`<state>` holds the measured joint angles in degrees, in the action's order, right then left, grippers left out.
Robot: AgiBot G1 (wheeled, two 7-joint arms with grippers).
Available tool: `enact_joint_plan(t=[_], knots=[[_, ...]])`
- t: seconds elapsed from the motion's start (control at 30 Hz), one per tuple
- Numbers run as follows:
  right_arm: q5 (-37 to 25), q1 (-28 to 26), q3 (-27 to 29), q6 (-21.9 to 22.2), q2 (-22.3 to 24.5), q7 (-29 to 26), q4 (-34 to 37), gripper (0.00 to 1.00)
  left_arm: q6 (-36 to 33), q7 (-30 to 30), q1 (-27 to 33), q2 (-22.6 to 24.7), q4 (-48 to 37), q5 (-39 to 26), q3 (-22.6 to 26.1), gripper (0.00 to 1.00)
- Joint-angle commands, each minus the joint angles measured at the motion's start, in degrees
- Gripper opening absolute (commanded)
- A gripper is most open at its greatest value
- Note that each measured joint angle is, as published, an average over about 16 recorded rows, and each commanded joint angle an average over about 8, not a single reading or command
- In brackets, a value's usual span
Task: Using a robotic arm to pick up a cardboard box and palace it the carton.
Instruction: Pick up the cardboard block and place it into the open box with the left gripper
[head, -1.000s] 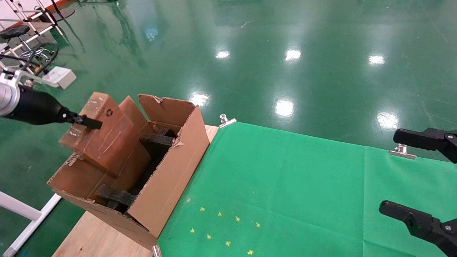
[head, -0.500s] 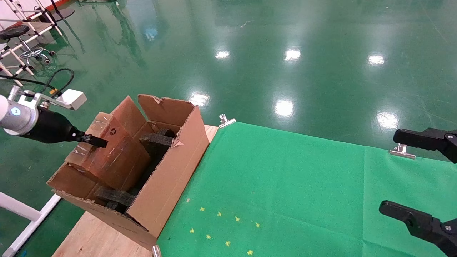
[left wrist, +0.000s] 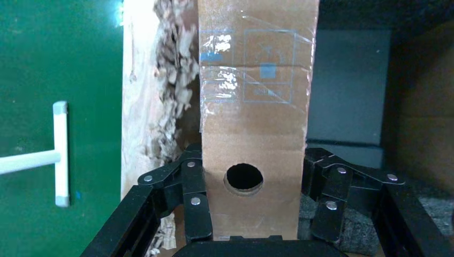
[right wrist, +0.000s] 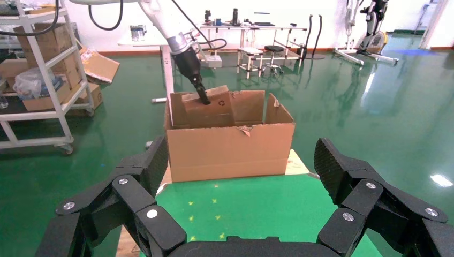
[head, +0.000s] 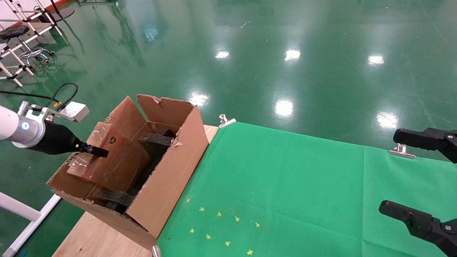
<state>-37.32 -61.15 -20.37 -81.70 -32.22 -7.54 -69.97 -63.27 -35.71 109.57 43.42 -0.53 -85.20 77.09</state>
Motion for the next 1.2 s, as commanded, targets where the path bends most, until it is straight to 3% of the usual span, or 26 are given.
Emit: enact_joint_plan(t=[0.03, 1.2], knots=[[0.00, 0.00, 0.00, 0.00, 0.00, 0.00, 0.00, 1.00, 0.39, -0.02, -0.73, -0.13, 0.00, 0.21, -0.15, 0.00], [0.00, 0.00, 0.00, 0.00, 0.00, 0.00, 0.00, 1.00, 7.37, -2.32, -10.35, 2.70, 0.26, 3.98, -2.80, 0.00]])
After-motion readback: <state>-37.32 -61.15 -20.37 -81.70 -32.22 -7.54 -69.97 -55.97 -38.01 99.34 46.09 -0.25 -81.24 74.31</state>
